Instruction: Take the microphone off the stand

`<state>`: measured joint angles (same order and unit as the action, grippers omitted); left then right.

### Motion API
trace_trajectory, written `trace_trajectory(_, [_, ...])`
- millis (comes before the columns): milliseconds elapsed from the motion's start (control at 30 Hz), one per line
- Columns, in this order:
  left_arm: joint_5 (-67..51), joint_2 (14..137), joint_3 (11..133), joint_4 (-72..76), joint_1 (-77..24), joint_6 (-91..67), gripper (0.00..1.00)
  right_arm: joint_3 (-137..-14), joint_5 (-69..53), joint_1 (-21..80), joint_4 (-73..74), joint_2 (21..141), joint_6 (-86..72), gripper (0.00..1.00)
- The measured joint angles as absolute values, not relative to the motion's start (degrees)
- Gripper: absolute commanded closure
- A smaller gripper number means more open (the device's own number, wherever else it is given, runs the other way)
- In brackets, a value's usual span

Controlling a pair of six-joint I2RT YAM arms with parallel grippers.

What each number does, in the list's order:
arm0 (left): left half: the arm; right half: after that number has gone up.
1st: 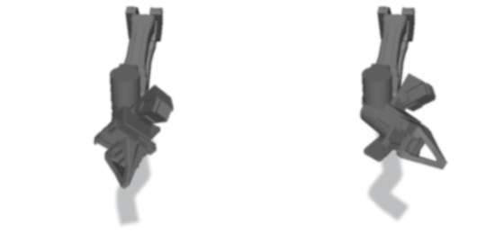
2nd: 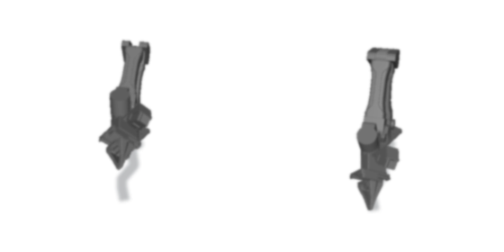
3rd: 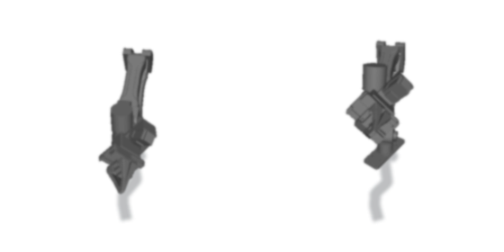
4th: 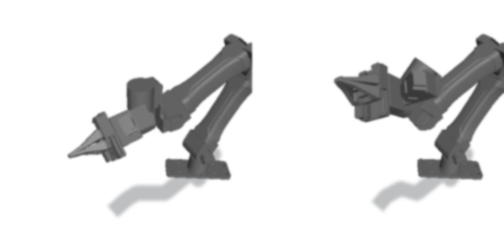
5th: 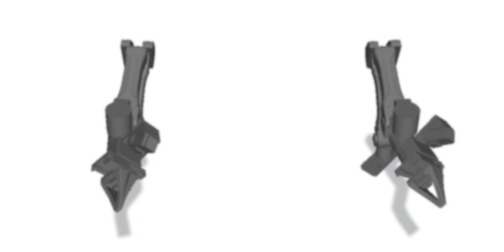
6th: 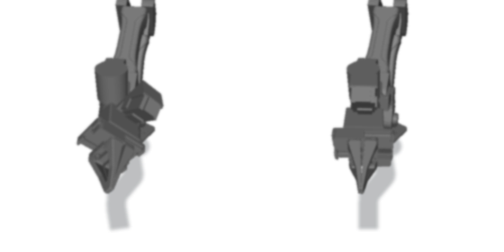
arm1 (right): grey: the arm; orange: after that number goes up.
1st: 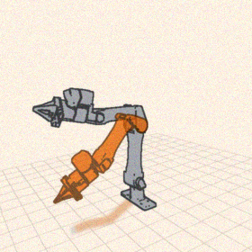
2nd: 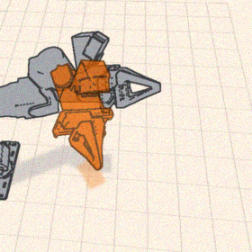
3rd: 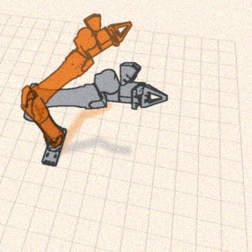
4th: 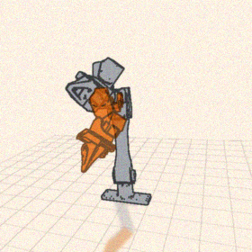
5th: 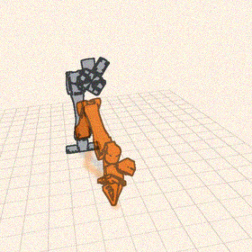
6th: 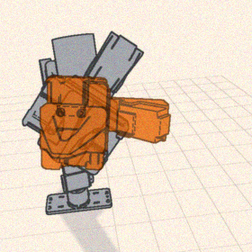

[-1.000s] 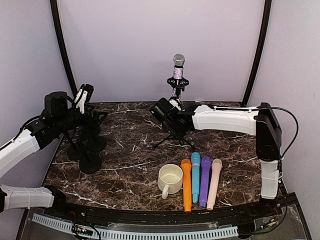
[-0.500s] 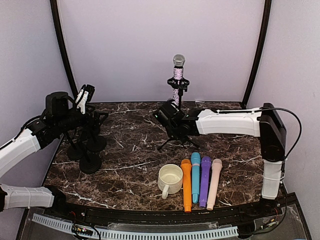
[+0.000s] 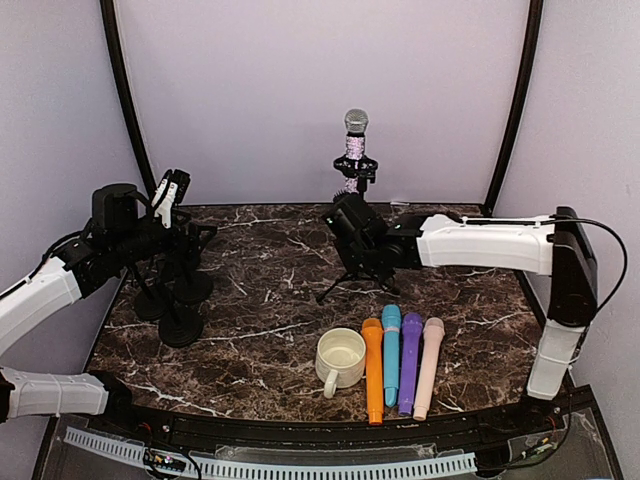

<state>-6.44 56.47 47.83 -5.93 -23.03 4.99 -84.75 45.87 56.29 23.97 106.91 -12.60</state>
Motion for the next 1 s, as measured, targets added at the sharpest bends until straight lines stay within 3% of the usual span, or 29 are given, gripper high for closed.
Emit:
trace_trajectory(200, [-6.4,56.5,47.8,-5.9,-23.0,5.0,0.21,-78.2,37.1,56.3,19.1,93.9,-15.4,0.18])
trace_trajectory(367, [-6.4,56.5,47.8,-5.9,-23.0,5.0,0.21,-68.4,27.7,55.0,12.0,86.4,-20.4,0.18])
trace_trajectory(600, [-6.5,56.5,47.8,-5.9,-23.0,5.0,0.21,-53.4,10.2,46.7,-2.0,83.6,-33.5,0.28])
trace_trajectory(800, [-6.4,56.6,47.8,-5.9,-23.0,5.0,0.21,-51.6,-0.8,43.2,-12.8,85.0,-43.2,0.35])
trace_trajectory(1000, [-6.4,56.6,47.8,-5.9,-23.0,5.0,0.21,-51.9,-2.9,40.1,-14.3,87.7,-49.1,0.39])
